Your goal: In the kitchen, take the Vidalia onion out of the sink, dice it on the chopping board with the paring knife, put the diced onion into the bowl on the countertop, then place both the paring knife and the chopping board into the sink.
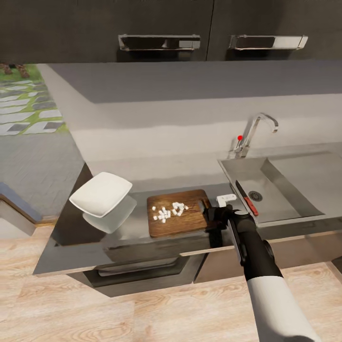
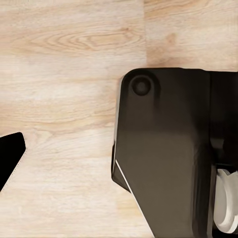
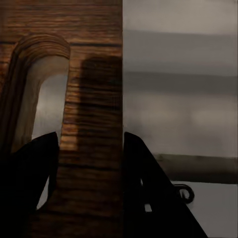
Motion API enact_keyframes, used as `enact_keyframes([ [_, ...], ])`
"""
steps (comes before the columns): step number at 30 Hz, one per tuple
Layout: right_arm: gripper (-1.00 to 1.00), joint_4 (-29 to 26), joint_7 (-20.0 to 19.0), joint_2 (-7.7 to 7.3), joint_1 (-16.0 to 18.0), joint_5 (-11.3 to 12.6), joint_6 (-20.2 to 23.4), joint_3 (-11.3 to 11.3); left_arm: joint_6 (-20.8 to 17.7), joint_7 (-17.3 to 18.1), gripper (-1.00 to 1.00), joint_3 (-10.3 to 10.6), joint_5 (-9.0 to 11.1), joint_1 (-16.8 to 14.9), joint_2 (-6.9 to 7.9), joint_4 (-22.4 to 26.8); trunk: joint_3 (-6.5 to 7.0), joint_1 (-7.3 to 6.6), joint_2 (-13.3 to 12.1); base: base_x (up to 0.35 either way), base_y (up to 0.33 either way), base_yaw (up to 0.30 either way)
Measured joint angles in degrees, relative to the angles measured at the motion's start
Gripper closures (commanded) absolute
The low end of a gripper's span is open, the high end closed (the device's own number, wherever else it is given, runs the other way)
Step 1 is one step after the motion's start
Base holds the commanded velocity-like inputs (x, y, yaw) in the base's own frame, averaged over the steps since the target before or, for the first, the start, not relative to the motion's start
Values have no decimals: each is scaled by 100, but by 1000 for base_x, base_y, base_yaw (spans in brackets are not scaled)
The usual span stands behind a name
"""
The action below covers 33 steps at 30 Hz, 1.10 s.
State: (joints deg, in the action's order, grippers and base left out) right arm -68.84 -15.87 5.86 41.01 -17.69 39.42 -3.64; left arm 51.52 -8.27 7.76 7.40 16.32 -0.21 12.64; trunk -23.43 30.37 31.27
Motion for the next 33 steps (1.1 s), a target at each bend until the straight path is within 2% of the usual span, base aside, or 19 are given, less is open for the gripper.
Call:
enact_keyframes([
  [1,100,0,-8,3,0,58,12,2,0,0,-100,0,2,-1,0,1,5,0,0,0,47,0],
  [23,100,0,-3,1,0,51,11,2,0,1,-100,0,0,-1,0,-1,145,0,0,0,4,0],
  [33,100,0,-8,1,0,60,13,2,0,1,-100,0,-2,0,0,-1,235,0,0,0,113,0],
])
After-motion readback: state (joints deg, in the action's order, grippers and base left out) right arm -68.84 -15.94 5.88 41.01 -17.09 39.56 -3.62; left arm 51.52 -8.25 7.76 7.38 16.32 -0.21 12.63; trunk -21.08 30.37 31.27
